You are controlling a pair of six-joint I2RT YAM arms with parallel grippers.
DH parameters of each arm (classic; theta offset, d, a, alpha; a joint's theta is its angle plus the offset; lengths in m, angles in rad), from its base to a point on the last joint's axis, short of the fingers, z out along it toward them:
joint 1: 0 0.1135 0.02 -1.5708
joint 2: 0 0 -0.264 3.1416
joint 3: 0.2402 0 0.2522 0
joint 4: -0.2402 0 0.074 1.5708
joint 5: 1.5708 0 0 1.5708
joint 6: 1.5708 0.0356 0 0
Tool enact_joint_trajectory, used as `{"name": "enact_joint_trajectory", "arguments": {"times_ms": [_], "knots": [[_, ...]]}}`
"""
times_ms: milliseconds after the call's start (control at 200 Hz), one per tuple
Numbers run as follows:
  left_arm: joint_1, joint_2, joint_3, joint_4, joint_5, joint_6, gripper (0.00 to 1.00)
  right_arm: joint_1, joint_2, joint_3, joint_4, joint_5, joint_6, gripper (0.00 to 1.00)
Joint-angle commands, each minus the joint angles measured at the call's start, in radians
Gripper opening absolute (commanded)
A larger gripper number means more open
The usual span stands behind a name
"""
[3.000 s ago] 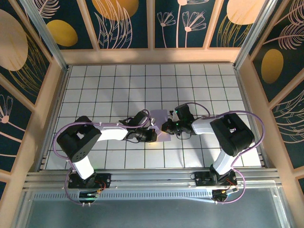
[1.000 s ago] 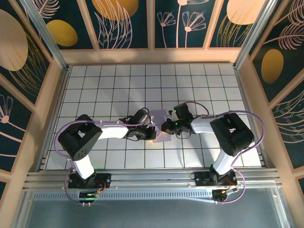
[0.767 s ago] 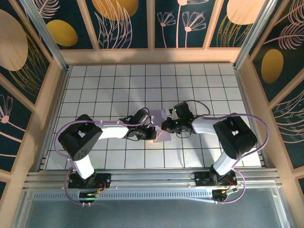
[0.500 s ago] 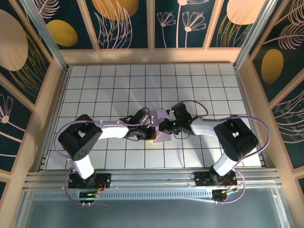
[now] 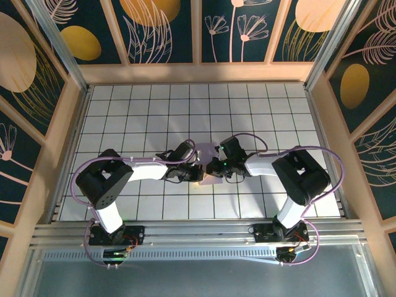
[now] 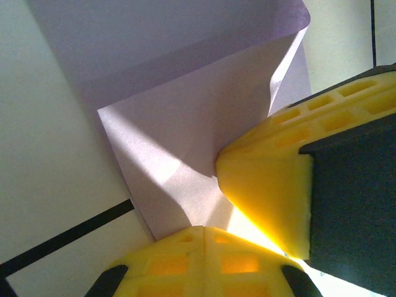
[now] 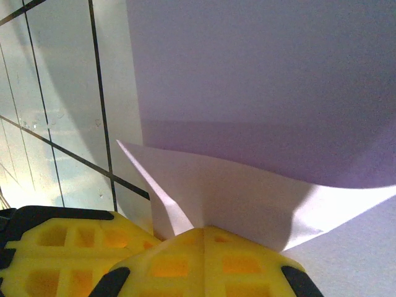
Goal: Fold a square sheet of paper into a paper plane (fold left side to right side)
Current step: Fold the triangle a second time at the center of the table.
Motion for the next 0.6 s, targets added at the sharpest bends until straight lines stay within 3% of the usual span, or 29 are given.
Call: {"name": "enact_joint_trajectory", "arguments": {"times_ms": [0, 285, 596], "knots": [[0.004, 0.040, -0.015, -0.119, -0.088, 0.018, 0.00, -0.022, 0.023, -0.008, -0.025, 0.056, -0.025, 0.00], [0.004, 0.046, -0.014, -0.121, -0.086, 0.021, 0.00, -0.082, 0.038, 0.019, -0.058, 0.052, -0.072, 0.00], [0.004, 0.047, -0.017, -0.117, -0.083, 0.023, 0.00, -0.249, 0.026, -0.029, -0.016, 0.008, -0.111, 0.00]]}}
